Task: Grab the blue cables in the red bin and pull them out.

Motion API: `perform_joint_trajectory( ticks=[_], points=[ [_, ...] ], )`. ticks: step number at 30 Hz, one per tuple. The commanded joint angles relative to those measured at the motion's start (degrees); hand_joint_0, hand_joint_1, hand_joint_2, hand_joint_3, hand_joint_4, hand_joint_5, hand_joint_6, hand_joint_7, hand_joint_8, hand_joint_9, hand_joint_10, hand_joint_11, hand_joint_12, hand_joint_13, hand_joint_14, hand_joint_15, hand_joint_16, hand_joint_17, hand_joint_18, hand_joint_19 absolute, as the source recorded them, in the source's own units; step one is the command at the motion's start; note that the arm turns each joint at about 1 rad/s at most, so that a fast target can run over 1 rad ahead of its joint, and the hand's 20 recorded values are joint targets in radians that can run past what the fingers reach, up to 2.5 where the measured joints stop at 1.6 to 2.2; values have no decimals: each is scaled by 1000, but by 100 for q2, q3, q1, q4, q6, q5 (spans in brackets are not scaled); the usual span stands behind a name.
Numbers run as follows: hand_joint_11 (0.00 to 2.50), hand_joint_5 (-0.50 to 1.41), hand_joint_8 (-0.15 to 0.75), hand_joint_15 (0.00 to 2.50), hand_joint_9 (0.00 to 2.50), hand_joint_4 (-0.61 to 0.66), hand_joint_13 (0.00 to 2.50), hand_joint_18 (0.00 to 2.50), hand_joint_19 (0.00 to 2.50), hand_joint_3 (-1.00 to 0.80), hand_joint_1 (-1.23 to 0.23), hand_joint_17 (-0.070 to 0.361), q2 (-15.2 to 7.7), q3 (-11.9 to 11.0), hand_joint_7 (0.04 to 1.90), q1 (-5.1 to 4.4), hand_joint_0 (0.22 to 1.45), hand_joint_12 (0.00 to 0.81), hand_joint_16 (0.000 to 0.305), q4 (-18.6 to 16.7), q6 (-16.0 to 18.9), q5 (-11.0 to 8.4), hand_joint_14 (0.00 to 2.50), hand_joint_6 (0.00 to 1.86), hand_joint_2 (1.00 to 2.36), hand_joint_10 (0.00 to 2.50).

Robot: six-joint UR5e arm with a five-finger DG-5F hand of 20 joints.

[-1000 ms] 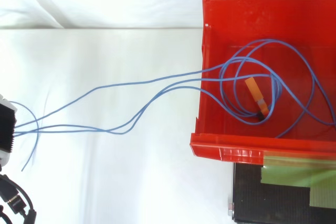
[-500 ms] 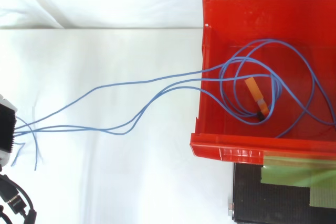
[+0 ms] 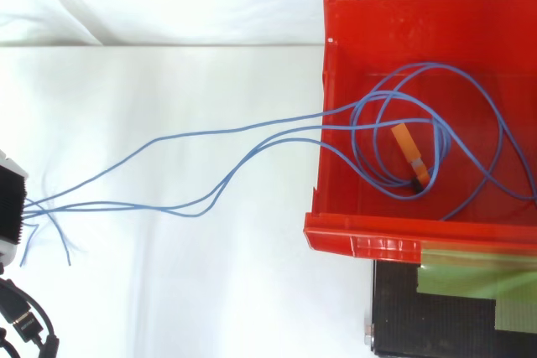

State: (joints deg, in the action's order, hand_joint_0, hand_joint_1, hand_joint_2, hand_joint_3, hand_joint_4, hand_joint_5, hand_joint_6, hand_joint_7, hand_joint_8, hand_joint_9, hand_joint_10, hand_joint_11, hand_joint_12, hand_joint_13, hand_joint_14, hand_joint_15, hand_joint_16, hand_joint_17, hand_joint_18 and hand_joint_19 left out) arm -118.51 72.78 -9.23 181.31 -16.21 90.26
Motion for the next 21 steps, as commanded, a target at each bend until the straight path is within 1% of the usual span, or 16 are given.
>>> perform_joint_trajectory(
  ticks=[1, 10, 21],
  points=[
    [867, 819, 248, 688, 897, 241, 760, 724, 947, -1000, -1059, 125, -6, 0, 630, 0, 673, 354, 56, 1, 0, 0, 26, 597, 1000, 32],
    [888, 739, 246, 691, 864, 255, 755, 723, 955, -1000, -1100, 124, -6, 0, 569, 0, 698, 350, 55, -26, -9, 0, 27, 715, 1000, 32],
    [908, 666, 243, 690, 828, 247, 747, 724, 951, -1000, -1134, 121, -6, 0, 511, 0, 730, 342, 54, -61, -9, 0, 25, 803, 1000, 32]
  ],
)
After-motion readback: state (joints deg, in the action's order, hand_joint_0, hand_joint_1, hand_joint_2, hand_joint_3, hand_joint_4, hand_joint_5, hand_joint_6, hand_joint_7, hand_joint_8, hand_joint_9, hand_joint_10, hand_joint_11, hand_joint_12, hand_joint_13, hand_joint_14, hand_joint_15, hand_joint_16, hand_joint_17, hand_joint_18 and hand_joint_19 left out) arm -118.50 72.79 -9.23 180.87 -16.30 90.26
